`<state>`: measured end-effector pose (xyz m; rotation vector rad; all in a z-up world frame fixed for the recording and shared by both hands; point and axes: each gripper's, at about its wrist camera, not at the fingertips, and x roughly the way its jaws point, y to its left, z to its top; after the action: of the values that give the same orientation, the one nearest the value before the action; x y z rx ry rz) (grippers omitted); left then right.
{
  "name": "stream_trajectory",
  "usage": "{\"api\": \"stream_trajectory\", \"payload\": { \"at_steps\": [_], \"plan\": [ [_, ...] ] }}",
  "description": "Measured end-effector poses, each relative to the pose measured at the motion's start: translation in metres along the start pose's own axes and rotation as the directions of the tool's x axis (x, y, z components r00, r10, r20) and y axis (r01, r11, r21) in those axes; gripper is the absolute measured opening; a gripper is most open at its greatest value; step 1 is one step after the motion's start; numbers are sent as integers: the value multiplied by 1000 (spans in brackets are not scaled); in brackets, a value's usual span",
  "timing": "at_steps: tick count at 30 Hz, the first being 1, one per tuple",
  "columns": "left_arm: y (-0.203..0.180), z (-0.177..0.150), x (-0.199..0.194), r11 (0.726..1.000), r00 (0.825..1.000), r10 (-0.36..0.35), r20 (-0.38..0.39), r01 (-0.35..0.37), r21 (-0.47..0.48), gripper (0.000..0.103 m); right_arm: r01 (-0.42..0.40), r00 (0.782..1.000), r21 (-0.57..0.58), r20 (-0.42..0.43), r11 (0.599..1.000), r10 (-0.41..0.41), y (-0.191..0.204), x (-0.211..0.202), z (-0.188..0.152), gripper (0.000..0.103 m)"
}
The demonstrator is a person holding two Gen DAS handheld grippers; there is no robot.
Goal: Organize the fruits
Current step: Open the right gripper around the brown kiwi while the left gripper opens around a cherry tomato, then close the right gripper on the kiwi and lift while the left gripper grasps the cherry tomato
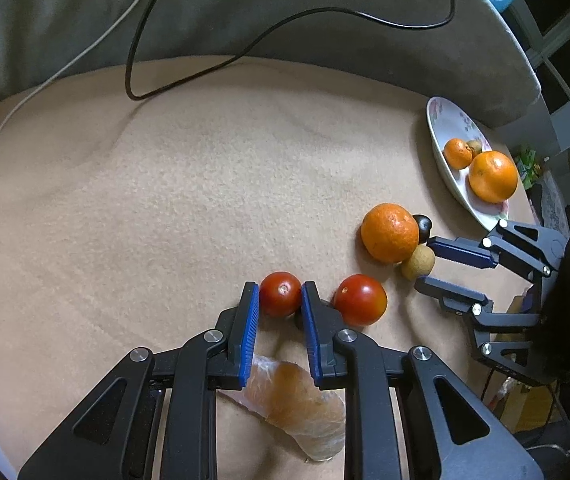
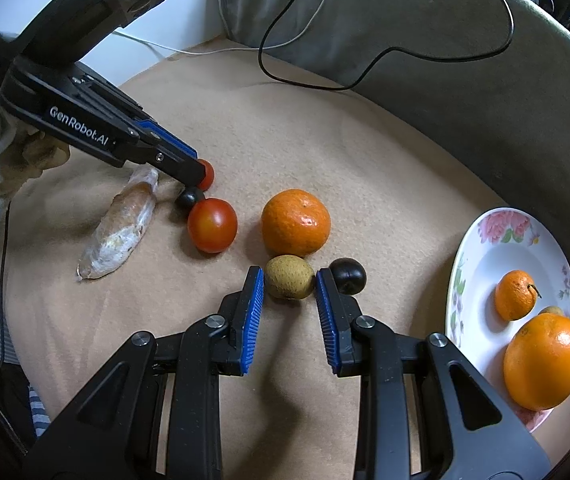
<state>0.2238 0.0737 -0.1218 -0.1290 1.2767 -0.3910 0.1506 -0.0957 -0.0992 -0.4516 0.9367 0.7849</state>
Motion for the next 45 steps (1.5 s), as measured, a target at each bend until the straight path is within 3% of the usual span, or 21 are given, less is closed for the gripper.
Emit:
{"api": "stream_trajectory", "payload": {
  "at_steps": [9, 17, 33, 45],
  "plan": [
    [-10, -7, -21, 1000, 996, -7, 87, 6, 17, 20, -6, 999, 28, 37, 1000, 5, -4, -13, -1, 28],
    [-26, -3, -33, 998, 987, -58, 151, 53, 31, 20, 6, 997, 64, 78, 998, -11, -17, -31, 0, 28],
    [-95, 11, -23, 980, 960, -175, 217, 148, 135, 20, 60, 984, 216, 150, 975, -94, -88, -73, -5, 28],
    [-143, 16, -9, 966, 951, -152, 269, 85, 245, 20, 59, 983, 326, 148, 943, -113, -143, -79, -16, 28]
  ]
}}
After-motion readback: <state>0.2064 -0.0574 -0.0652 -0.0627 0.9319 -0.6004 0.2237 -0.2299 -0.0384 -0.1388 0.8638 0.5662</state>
